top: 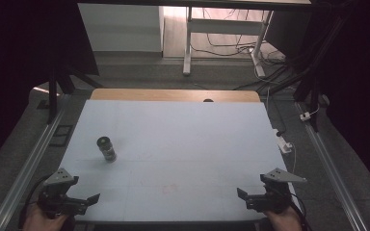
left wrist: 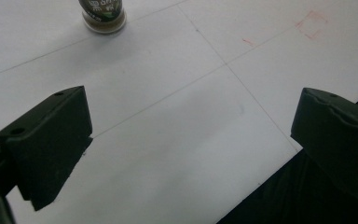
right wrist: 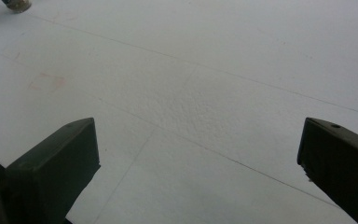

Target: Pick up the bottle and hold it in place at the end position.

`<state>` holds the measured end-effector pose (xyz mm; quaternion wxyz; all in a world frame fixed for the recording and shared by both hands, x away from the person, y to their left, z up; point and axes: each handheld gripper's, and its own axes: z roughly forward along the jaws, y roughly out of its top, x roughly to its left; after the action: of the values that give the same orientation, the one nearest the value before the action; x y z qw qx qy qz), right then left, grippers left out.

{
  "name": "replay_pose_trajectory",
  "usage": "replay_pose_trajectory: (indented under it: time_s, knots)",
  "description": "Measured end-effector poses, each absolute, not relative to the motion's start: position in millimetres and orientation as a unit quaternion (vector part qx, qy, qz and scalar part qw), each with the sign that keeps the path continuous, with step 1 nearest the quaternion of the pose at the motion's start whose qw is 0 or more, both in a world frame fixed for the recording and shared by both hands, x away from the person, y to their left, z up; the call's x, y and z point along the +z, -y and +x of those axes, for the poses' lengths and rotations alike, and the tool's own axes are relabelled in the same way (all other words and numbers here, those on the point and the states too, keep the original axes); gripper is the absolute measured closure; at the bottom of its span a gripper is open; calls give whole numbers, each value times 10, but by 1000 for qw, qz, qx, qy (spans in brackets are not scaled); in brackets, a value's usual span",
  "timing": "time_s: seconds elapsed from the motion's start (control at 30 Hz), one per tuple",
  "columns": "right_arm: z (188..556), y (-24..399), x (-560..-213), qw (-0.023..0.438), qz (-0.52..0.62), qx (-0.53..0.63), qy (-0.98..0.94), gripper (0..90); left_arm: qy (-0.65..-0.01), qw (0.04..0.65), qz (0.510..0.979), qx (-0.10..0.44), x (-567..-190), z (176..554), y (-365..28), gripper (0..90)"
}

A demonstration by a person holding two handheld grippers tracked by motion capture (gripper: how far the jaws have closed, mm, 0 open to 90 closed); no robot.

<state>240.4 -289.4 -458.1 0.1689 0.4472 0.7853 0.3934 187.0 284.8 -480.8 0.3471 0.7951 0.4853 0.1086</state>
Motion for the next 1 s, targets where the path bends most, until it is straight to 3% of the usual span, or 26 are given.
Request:
replay_pose_trajectory:
  time_s: [1.0]
  knots:
    - [2427, 2856, -4589, 154, 430, 385, -802, 0, -495, 348, 789, 103, -4799, 1876, -2853, 0]
